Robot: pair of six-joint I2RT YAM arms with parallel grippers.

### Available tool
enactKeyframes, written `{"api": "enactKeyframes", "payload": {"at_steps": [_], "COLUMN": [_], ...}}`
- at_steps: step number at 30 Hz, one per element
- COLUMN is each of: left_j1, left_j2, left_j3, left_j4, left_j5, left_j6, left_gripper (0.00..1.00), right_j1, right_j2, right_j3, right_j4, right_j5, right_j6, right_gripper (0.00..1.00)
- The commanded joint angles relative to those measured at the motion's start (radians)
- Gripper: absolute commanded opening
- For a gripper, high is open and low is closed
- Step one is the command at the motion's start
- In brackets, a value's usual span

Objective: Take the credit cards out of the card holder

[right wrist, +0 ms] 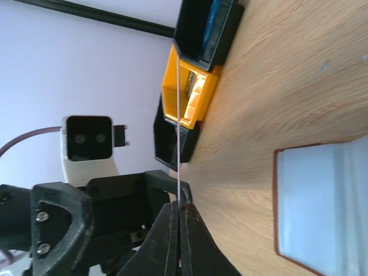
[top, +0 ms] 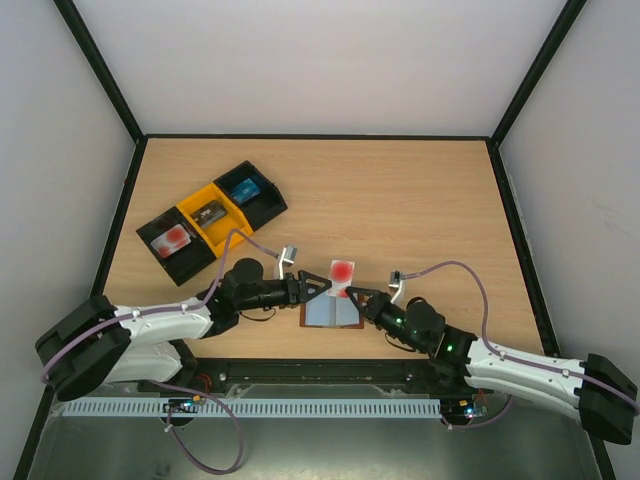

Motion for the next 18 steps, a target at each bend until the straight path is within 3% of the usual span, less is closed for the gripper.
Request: {"api": "enactKeyframes", "payload": {"at_steps": [1,6,11,13,18], "left_j1": [0.002,0.001,0.003,0.008,0.029], "left_j2": [0.031,0.072,0.065,0.054,0.006], "left_j3": [-0.015,-0.02,-0.033,-0.041,-0.046], "left_j4": [0.101,0.189,0.211,0.211,0.155], "left_j5": [0.026,0.06,0.059,0.066,0.125], "left_j6": [-0.033,-0.073,-0.086,-0.085,-0.036], "left_gripper": [0.66,0.45,0.06,0.03,0.03], "right_j1": [0.003,0.003,0.003,0.003,0.003], "right_j2": [0.071,0.118,0.078,0.047,-0.071], "right_j3": [-0.006,-0.005,-0.008,-0.009,0.006], "right_j4": [0.198,0.278,0.208,0.151,-0.028], "right_j5": [-0.052,-0.089,-0.084,-0.079,-0.07], "right_j6": [0.044,0.058,0.041,0.027,-0.045], "right_gripper": [0.02,0.02,0.02,0.04,0.22]}}
